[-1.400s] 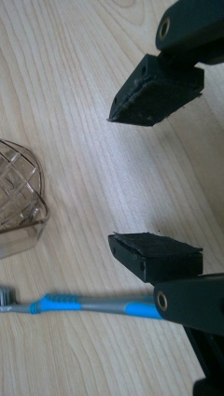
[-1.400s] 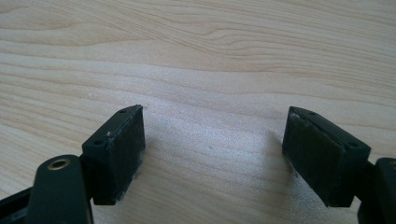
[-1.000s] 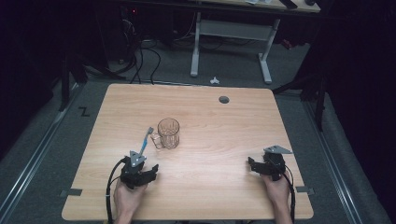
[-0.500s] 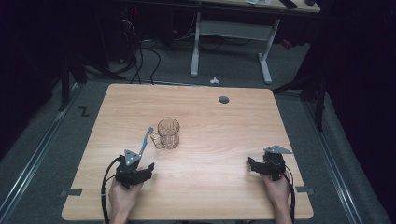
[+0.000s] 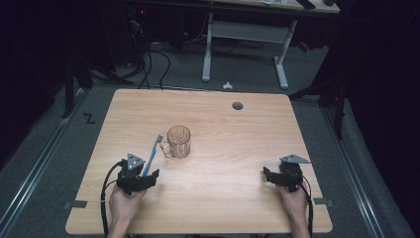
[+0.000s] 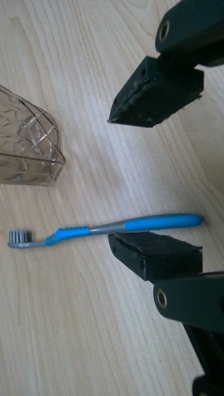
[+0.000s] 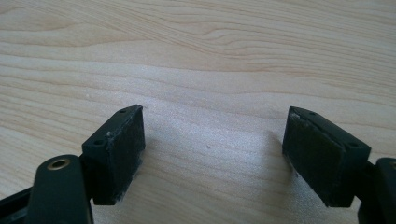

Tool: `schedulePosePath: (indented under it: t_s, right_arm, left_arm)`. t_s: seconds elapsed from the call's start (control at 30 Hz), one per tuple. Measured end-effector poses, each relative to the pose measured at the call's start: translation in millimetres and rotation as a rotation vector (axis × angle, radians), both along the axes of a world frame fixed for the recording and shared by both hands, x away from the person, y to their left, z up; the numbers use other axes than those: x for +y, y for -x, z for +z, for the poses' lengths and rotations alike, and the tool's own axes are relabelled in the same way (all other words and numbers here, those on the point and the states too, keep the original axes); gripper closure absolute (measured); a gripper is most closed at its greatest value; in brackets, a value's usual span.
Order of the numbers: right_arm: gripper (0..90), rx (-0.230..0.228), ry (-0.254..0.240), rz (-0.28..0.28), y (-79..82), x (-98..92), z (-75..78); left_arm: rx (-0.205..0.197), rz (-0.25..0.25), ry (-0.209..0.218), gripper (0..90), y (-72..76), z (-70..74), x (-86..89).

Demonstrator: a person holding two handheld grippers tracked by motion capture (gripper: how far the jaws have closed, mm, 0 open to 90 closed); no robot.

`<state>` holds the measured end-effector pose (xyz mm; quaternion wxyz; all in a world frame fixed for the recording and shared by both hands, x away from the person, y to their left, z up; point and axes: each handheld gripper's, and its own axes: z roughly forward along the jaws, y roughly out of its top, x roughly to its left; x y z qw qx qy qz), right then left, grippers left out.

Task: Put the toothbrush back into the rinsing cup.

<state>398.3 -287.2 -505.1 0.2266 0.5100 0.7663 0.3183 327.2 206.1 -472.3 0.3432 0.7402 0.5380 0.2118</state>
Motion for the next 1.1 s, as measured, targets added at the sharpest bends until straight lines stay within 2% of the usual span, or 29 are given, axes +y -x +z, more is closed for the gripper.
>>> schedulePosePath:
  t_s: [0.13,0.23,0.43,0.83,0.87,0.93,1.1]
  right_arm:
    - [21.3,0.0,0.0,0.0,0.0,0.0,0.0]
    - [21.3,0.0,0.0,0.0,0.0,0.0,0.0]
    - [21.3,0.0,0.001,-0.002,-0.1,-0.1,0.0]
    - [21.3,0.0,0.001,-0.001,-0.1,-0.1,0.0]
    - [21.3,0.0,0.001,-0.002,-0.1,-0.1,0.0]
    - [21.3,0.0,0.001,-0.002,-0.1,-0.1,0.0]
    - [21.3,0.0,0.001,-0.002,-0.1,-0.1,0.0]
  left_arm:
    - [-0.004,0.003,0.011,36.0,1.8,3.2,1.5]
    - [0.015,-0.002,-0.021,36.1,-2.3,4.0,1.8]
    - [0.014,0.014,-0.023,36.1,-7.3,2.5,9.2]
    - [0.005,0.041,-0.011,37.3,-20.7,16.4,26.8]
    - [0.002,0.045,-0.001,37.4,-21.4,17.0,28.1]
    - [0.009,0.052,0.014,37.6,-23.0,17.3,30.1]
    - [0.02,0.057,0.02,37.7,-25.5,16.5,31.3]
